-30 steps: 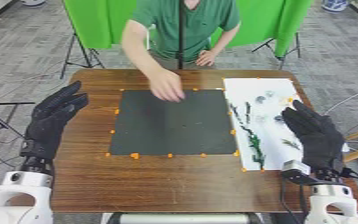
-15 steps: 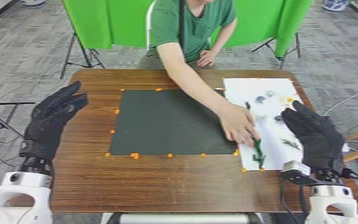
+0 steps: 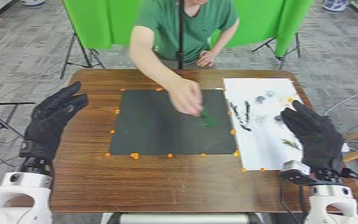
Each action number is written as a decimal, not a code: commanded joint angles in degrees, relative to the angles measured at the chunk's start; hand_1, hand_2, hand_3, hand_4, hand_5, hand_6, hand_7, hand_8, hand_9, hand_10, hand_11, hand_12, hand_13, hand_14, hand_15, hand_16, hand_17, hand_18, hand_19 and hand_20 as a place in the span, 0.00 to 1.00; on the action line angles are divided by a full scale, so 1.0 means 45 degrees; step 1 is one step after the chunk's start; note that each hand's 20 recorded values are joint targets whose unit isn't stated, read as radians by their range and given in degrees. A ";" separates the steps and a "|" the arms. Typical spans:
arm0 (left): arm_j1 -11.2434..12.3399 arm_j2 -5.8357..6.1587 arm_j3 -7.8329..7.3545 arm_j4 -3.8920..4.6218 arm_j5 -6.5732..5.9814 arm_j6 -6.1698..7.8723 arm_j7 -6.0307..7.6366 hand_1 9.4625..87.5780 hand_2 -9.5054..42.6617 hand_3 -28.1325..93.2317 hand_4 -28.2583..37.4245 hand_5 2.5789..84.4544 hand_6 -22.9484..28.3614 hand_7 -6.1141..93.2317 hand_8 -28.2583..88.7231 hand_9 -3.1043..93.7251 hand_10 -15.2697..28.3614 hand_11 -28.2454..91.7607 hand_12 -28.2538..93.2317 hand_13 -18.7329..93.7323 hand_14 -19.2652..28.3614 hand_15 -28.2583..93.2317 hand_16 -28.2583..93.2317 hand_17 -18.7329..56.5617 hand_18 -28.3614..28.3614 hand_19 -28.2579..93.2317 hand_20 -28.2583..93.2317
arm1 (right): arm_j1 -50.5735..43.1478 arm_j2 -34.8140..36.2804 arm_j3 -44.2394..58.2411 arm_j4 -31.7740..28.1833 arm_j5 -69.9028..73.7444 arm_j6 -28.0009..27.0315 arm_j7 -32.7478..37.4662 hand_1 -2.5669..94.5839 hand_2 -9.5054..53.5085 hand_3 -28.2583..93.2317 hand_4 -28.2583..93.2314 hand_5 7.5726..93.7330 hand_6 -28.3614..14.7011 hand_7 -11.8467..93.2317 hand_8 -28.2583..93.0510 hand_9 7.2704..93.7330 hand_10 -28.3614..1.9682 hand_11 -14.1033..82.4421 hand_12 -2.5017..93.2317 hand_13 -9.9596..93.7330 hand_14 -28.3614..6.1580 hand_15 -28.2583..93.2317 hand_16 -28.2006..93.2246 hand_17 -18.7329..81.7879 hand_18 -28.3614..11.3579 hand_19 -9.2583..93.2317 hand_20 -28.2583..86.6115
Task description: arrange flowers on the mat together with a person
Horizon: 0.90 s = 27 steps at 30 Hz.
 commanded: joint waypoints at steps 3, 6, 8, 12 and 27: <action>0.0243 -0.0027 -0.0231 0.0056 -0.0259 -0.0295 -0.0095 0.26 0.00 0.79 0.14 0.43 0.50 0.16 0.19 0.45 0.64 0.35 0.35 0.47 0.76 0.31 0.27 0.31 0.74 0.25 0.38 | -0.0078 -0.0084 -0.0086 -0.0025 -0.0028 -0.0004 -0.0008 0.13 0.24 0.80 0.09 0.47 0.55 0.20 0.17 0.48 0.39 0.21 0.18 0.44 0.31 0.32 0.38 0.34 0.32 0.11 0.44; 0.0298 0.0047 -0.0400 0.0057 -0.0381 -0.0173 -0.0091 0.26 0.00 0.79 0.14 0.43 0.50 0.16 0.19 0.45 0.64 0.35 0.35 0.47 0.76 0.31 0.27 0.31 0.74 0.24 0.37 | -0.0063 -0.0090 -0.0084 -0.0014 -0.0033 0.0017 -0.0023 0.13 0.24 0.80 0.09 0.47 0.55 0.20 0.17 0.48 0.39 0.21 0.18 0.44 0.31 0.32 0.38 0.34 0.32 0.11 0.44; 0.0343 0.0065 -0.0488 0.0025 -0.0431 -0.0116 -0.0082 0.26 0.00 0.79 0.14 0.43 0.50 0.16 0.19 0.45 0.64 0.35 0.35 0.47 0.76 0.31 0.27 0.31 0.73 0.24 0.37 | -0.0096 -0.0089 -0.0082 -0.0032 -0.0033 0.0029 -0.0015 0.13 0.24 0.80 0.09 0.47 0.55 0.20 0.17 0.48 0.39 0.21 0.18 0.44 0.31 0.32 0.38 0.34 0.32 0.11 0.44; 0.0381 0.0061 -0.0563 0.0008 -0.0432 -0.0193 -0.0163 0.26 0.00 0.79 0.14 0.43 0.50 0.16 0.19 0.45 0.64 0.35 0.35 0.47 0.76 0.31 0.27 0.31 0.73 0.24 0.37 | -0.0065 -0.0101 -0.0095 -0.0006 -0.0024 0.0024 0.0035 0.13 0.24 0.80 0.09 0.47 0.55 0.20 0.17 0.48 0.39 0.21 0.18 0.44 0.31 0.32 0.38 0.34 0.33 0.11 0.44; 0.0368 0.0074 -0.0605 -0.0028 -0.0351 -0.0284 -0.0317 0.26 0.00 0.79 0.14 0.43 0.50 0.16 0.19 0.45 0.64 0.35 0.35 0.46 0.76 0.31 0.27 0.31 0.73 0.24 0.37 | -0.0169 -0.0119 -0.0117 -0.0065 -0.0033 0.0055 -0.0014 0.13 0.24 0.80 0.09 0.47 0.55 0.20 0.17 0.48 0.39 0.21 0.18 0.44 0.32 0.32 0.38 0.34 0.32 0.11 0.44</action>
